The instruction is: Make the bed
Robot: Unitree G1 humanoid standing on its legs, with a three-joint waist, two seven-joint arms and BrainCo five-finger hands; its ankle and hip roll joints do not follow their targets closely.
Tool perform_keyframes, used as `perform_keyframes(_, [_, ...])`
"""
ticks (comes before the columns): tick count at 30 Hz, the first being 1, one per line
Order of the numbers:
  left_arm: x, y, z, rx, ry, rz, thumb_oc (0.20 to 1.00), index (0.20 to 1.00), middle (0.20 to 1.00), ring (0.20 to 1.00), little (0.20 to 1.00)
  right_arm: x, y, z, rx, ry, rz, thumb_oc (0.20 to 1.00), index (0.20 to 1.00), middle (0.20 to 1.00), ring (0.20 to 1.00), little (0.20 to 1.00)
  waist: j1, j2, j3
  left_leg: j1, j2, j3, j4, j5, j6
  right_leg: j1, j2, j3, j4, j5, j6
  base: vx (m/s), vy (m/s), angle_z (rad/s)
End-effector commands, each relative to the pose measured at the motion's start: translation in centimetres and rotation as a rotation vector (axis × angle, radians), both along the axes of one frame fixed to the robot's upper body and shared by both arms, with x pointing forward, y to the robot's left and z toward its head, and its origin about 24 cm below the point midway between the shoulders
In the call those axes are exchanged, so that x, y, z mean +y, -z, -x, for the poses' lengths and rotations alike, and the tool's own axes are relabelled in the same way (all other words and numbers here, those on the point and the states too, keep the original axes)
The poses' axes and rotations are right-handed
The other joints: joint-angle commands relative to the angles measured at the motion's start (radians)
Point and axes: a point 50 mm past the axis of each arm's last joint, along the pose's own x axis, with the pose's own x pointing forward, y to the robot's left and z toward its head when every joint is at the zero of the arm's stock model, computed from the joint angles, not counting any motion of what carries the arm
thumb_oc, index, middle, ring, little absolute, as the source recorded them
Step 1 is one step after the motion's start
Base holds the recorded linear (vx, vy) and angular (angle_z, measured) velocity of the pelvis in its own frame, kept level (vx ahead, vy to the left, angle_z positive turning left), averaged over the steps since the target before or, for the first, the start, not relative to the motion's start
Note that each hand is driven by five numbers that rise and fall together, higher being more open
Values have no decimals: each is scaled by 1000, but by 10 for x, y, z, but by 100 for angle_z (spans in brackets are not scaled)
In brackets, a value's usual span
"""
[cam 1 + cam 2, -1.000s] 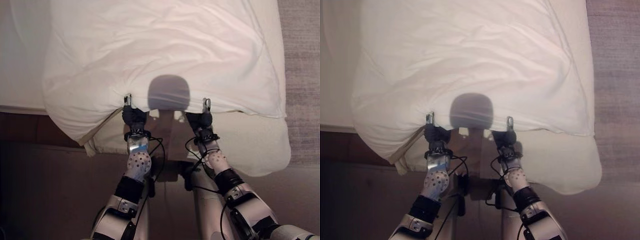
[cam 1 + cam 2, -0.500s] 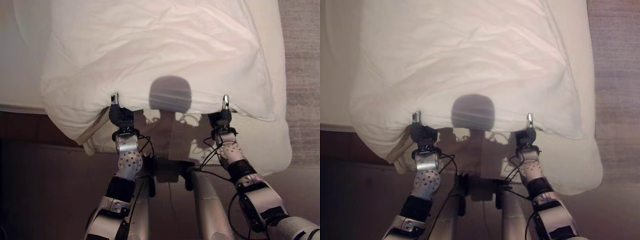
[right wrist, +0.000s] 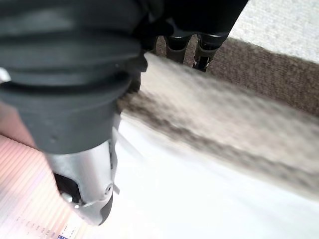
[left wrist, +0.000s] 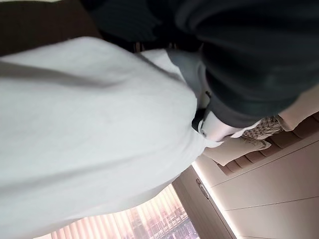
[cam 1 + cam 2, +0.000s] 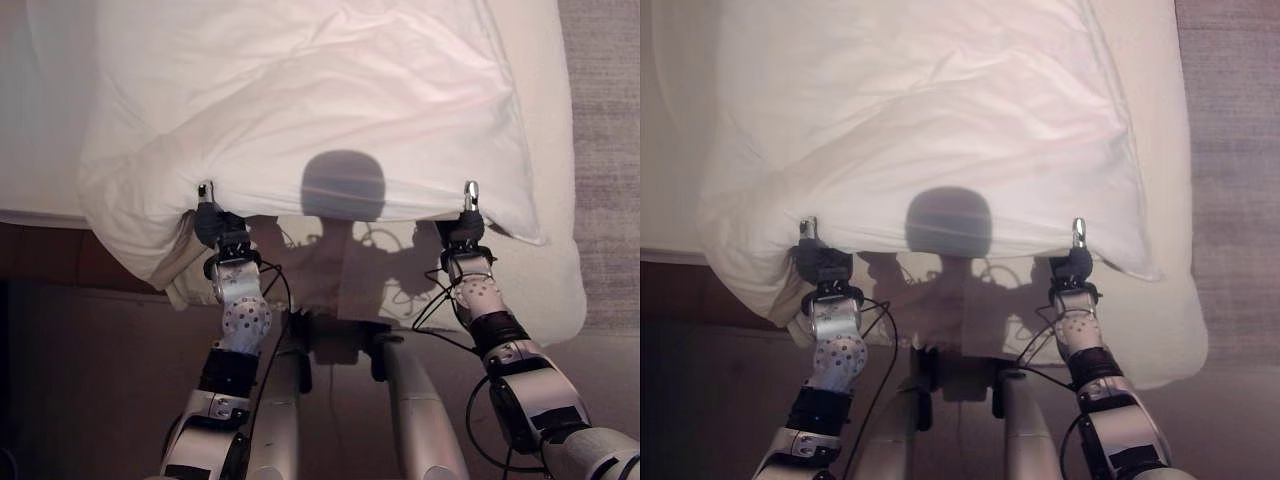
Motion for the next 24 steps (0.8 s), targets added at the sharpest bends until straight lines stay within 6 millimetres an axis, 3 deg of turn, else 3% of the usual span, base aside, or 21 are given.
perform_keyframes(1, [69,-38,31,-216,-370,3,200,200,200,200,200,-53,-6,11,-23,203,13,1000,1000,1000,1000,1000,6,21,-95,-43,-46,33,76,-84,43,24,-10,-1,-116,115,68,0,0,0])
perform_keyframes(6, [68,-36,31,-206,-368,5,200,200,200,200,200,-53,-6,11,-18,201,25,1000,1000,1000,1000,1000,5,22,-95,-45,-48,32,75,-84,44,21,-10,1,-116,116,67,0,0,-1])
perform_keyframes(7, [67,-33,31,-201,-359,5,200,200,200,200,200,-51,-5,11,-24,191,27,200,200,200,200,200,4,23,-95,-47,-48,32,79,-84,44,18,-10,0,-114,115,65,0,0,0])
perform_keyframes(14, [62,-28,29,-184,-335,13,200,200,200,200,200,-42,-11,13,-82,173,28,200,200,200,200,200,3,26,-99,-48,-47,32,80,-84,46,16,-11,3,-113,116,65,0,0,0])
perform_keyframes(15, [58,-23,27,-176,-312,17,200,200,200,200,200,-36,-19,15,-164,164,11,200,200,200,200,200,-1,30,-100,-47,-47,32,79,-84,46,17,-10,4,-115,117,65,0,0,0])
perform_keyframes(24, [53,-6,25,-128,-287,69,225,225,225,225,225,-31,-32,27,-331,225,-72,200,200,200,200,200,-11,39,-122,-43,-49,34,59,-77,44,22,-10,6,-135,124,68,0,0,0])
